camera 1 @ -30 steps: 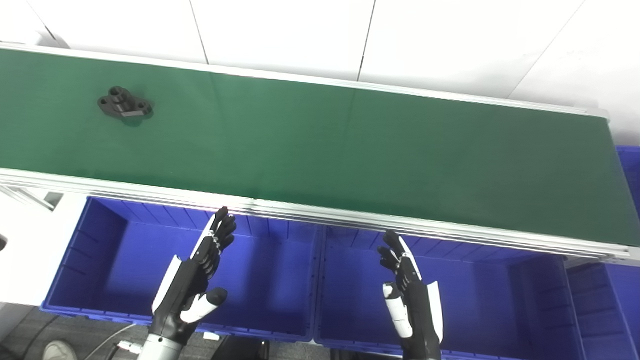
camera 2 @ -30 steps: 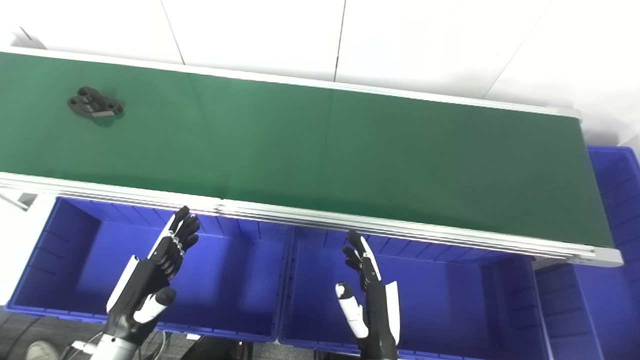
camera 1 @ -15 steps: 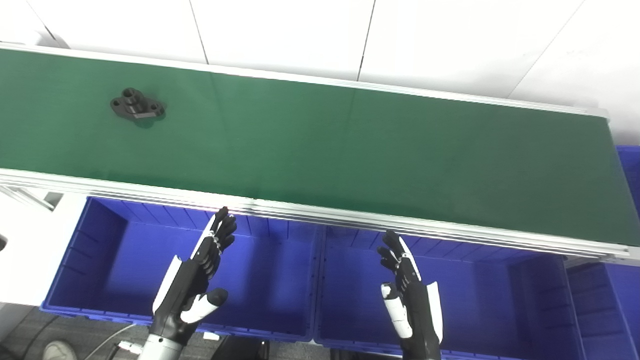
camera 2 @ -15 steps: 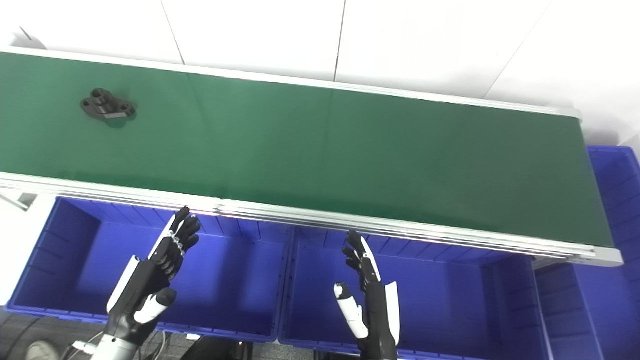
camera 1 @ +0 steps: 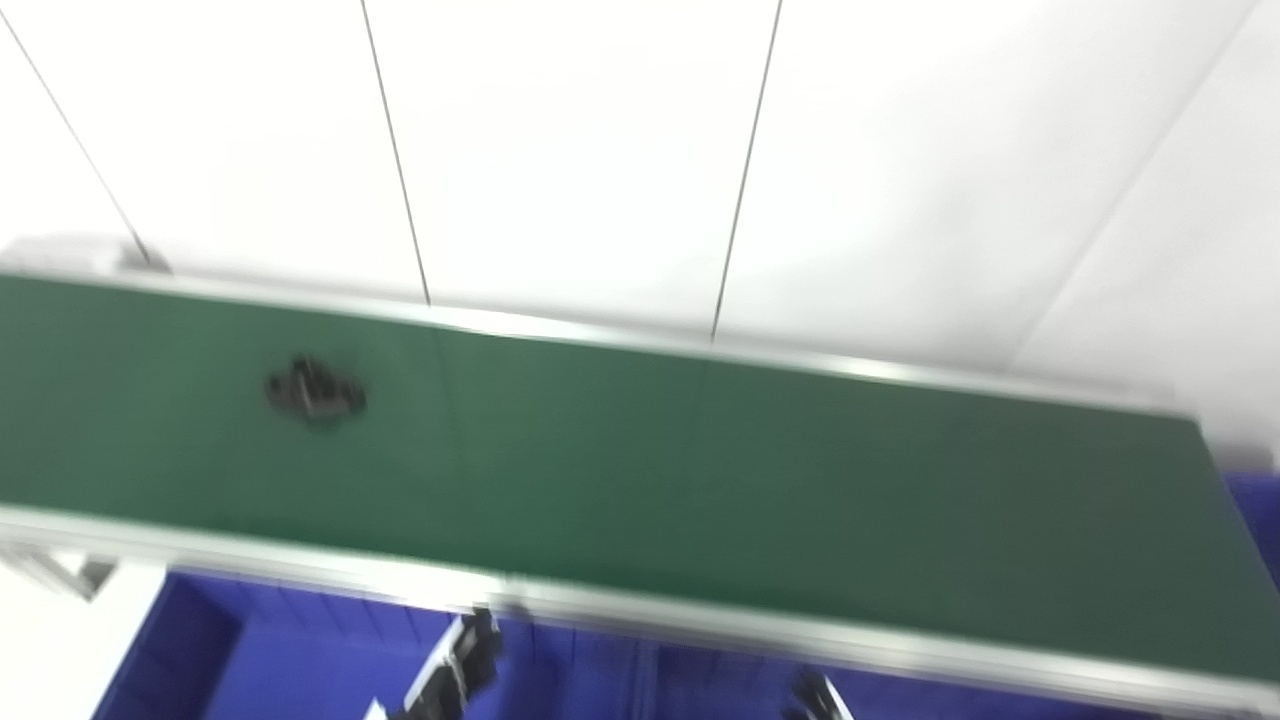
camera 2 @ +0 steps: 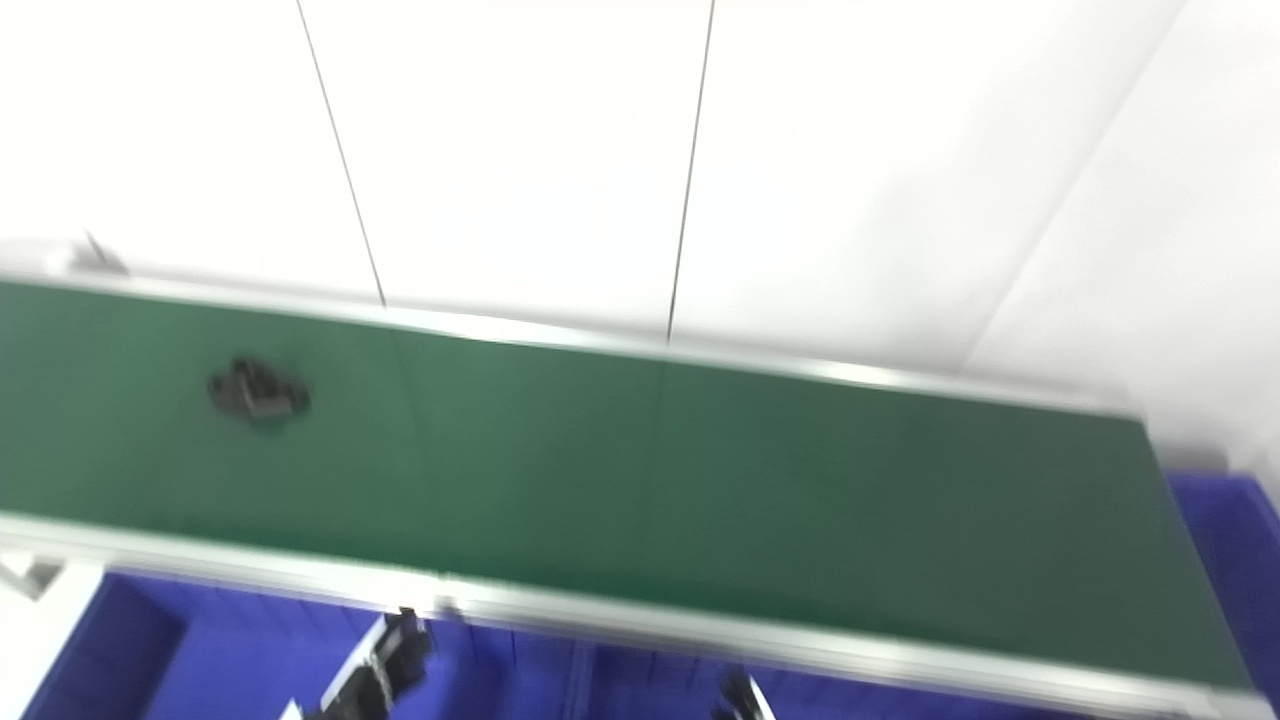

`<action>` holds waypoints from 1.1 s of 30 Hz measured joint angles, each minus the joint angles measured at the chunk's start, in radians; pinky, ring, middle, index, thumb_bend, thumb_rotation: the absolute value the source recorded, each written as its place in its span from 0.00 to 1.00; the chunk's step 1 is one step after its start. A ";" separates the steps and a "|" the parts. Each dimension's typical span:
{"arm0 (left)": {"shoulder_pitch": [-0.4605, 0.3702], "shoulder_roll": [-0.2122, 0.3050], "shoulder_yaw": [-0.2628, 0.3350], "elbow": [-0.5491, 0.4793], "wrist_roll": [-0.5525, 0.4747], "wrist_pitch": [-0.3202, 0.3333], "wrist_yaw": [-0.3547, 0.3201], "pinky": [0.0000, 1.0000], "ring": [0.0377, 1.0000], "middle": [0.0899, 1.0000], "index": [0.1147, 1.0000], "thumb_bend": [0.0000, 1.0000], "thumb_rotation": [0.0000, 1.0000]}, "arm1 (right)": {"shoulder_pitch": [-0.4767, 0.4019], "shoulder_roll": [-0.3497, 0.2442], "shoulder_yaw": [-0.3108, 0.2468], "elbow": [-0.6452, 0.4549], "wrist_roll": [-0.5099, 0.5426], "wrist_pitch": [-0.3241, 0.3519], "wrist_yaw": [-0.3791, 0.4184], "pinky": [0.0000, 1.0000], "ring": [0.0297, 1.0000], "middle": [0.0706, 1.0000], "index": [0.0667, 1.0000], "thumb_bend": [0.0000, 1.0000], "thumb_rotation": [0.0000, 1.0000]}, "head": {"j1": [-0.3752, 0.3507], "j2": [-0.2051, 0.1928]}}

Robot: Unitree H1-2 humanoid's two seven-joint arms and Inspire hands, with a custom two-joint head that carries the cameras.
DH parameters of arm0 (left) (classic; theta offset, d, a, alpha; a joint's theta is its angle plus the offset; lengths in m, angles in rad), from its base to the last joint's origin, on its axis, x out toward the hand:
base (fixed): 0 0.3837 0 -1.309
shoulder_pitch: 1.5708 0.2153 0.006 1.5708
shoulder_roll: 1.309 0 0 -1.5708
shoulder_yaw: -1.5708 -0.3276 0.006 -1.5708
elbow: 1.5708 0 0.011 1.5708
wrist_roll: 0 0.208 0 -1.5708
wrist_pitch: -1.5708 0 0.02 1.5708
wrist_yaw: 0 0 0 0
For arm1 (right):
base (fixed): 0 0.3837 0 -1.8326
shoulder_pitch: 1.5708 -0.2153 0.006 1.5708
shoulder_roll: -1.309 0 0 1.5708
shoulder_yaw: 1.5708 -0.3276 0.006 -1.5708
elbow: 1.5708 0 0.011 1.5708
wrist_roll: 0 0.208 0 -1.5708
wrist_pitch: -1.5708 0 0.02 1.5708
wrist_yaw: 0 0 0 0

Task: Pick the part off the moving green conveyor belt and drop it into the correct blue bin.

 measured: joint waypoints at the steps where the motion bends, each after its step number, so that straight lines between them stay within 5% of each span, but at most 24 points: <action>1: 0.000 -0.002 -0.001 0.000 0.005 0.000 0.001 0.89 0.90 0.91 0.92 0.90 0.76 | 0.004 0.000 -0.005 -0.011 0.006 0.000 0.006 0.85 0.86 0.91 0.95 0.83 0.86 | 0.018 0.002; 15: -0.005 -0.026 -0.013 0.007 0.027 0.000 0.020 0.82 0.87 0.88 0.87 0.91 0.73 | 0.057 0.003 -0.072 -0.146 0.049 0.000 0.105 0.94 0.91 0.94 1.00 0.81 0.75 | 0.074 0.017; 24: -0.006 -0.026 -0.014 0.002 0.036 0.000 0.021 0.83 0.87 0.88 0.89 0.89 0.74 | 0.055 0.010 -0.083 -0.293 -0.103 0.000 0.121 0.91 0.91 0.92 0.99 0.81 0.69 | 0.060 0.048; 29: -0.011 -0.026 -0.013 0.003 0.036 0.000 0.021 0.84 0.87 0.88 0.88 0.89 0.73 | -0.034 0.043 -0.115 -0.381 -0.209 0.021 0.154 0.85 0.91 0.94 0.98 0.82 0.70 | 0.055 0.048; 33: -0.014 -0.027 -0.013 0.003 0.036 0.000 0.022 0.84 0.87 0.88 0.88 0.90 0.71 | -0.180 0.076 -0.155 -0.432 -0.234 0.137 0.205 0.85 0.90 0.94 0.98 0.84 0.75 | 0.055 0.051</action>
